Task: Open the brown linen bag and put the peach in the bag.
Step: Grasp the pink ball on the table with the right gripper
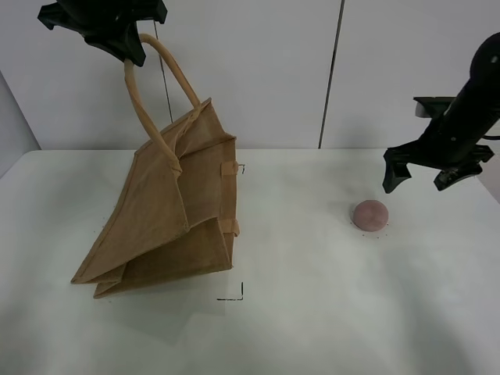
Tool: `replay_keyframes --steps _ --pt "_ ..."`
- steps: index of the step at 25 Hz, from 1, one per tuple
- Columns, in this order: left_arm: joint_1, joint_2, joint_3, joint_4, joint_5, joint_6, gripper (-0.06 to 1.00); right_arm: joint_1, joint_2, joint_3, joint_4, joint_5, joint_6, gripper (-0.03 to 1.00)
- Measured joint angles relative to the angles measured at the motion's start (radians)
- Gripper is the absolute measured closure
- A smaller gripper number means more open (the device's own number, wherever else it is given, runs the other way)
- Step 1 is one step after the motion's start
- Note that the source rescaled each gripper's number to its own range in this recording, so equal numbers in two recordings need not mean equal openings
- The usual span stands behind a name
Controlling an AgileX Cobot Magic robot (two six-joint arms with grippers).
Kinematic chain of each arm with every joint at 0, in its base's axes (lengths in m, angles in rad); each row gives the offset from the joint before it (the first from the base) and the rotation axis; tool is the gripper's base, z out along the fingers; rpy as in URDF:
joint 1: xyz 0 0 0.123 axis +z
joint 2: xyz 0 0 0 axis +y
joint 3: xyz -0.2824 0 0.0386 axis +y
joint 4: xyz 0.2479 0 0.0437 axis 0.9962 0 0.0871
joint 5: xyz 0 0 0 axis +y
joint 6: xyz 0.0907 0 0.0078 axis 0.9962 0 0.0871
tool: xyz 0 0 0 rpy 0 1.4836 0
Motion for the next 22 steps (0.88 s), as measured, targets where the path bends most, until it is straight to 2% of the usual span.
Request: replay_keyframes --steps 5,16,20,22 --pt "0.000 0.000 0.000 0.000 0.000 0.003 0.94 0.079 0.093 -0.064 -0.042 -0.010 0.034 -0.03" --pt "0.000 0.000 0.000 0.000 0.000 0.006 0.94 0.080 0.281 -0.072 -0.052 -0.165 0.066 -0.03" --pt "0.000 0.000 0.000 0.000 0.000 0.006 0.94 0.080 0.336 -0.072 -0.052 -0.192 0.067 -0.03" --pt "0.000 0.000 0.000 0.000 0.000 0.006 0.94 0.080 0.345 -0.072 -0.052 -0.194 0.067 0.01"
